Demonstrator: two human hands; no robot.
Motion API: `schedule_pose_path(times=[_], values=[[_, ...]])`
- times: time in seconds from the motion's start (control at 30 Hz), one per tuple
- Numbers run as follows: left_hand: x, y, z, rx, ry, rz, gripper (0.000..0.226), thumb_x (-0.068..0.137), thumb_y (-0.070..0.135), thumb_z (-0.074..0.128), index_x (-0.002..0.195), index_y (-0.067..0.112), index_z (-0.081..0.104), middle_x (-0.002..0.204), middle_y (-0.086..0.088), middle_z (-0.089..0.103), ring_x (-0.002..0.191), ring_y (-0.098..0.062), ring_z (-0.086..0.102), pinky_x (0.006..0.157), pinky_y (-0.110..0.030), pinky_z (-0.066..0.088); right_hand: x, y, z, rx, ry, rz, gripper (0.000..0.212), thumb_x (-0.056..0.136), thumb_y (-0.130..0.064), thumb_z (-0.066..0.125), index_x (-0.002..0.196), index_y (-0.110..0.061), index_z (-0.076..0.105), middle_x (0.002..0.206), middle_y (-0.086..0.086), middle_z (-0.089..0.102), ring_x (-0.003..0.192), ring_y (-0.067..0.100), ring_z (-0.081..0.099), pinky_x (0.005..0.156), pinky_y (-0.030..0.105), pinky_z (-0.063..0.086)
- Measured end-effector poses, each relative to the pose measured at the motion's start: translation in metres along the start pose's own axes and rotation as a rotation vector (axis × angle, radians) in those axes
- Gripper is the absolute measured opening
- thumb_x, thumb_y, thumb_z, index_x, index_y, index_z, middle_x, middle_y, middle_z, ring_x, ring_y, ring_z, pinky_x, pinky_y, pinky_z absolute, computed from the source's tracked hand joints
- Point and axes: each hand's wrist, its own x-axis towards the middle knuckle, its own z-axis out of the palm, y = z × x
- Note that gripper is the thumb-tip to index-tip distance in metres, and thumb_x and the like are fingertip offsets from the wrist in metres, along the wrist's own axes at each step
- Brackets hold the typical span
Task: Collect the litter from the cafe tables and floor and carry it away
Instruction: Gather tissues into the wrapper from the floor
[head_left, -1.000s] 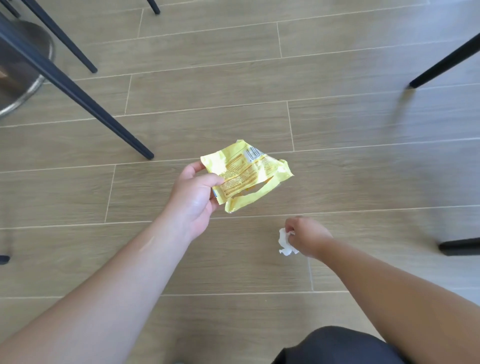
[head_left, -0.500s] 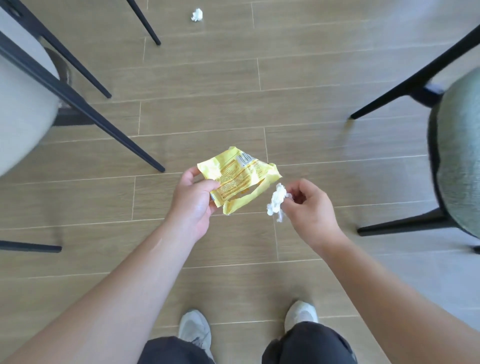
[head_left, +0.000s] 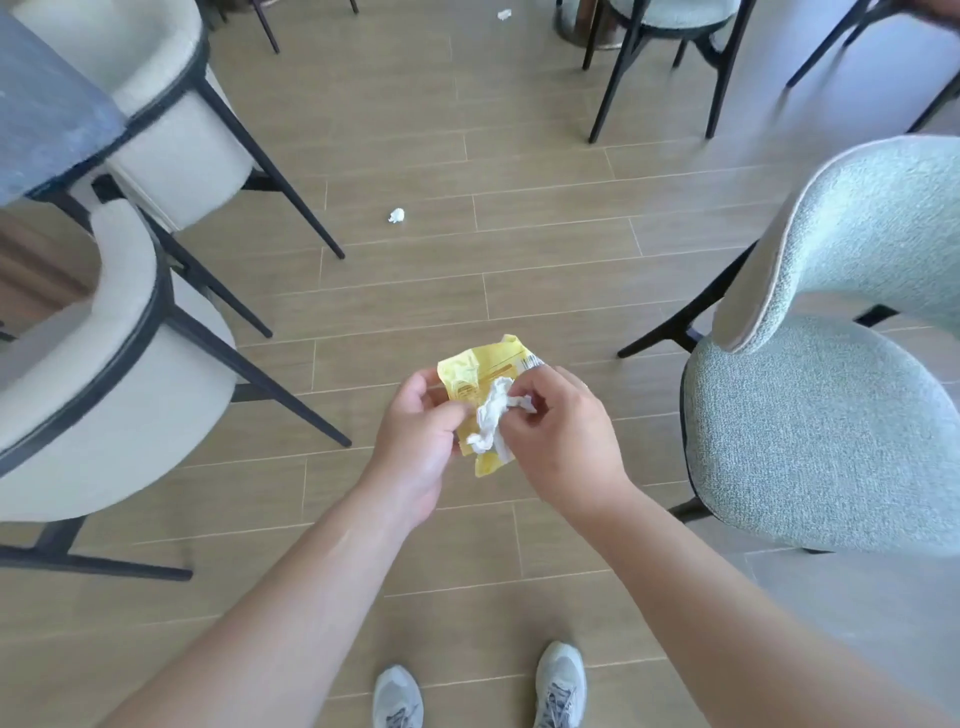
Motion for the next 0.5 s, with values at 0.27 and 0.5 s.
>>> schedule_pose_path(times=[0.27, 0.5], values=[[-0.058, 0.118, 0.055, -0.010, -0.217, 0.097, 0.011, 0.096, 0.013, 0.066, 0.106, 0.018, 0.065, 0.085, -0.003, 0.075, 0.067, -0.017, 0.068, 0.055, -0.028, 0.054, 0.027, -0.082, -0.085, -0.061, 0.083, -0.091, 0.008, 0.082, -0.017, 0.056, 0.084, -0.024, 0.057, 0.082, -0.013, 0.050, 0.071, 0.009, 0.047, 0.056, 0.029, 0.038], [-0.082, 0.172, 0.081, 0.175, -0.089, 0.193, 0.022, 0.085, -0.004, 0.067, 0.088, 0.018, 0.067, 0.087, -0.006, 0.068, 0.076, -0.024, 0.062, 0.067, -0.033, 0.047, 0.041, -0.122, -0.143, -0.051, -0.049, -0.206, 0.009, 0.084, -0.015, 0.060, 0.086, -0.024, 0.057, 0.084, -0.009, 0.053, 0.074, 0.014, 0.050, 0.062, 0.030, 0.042]])
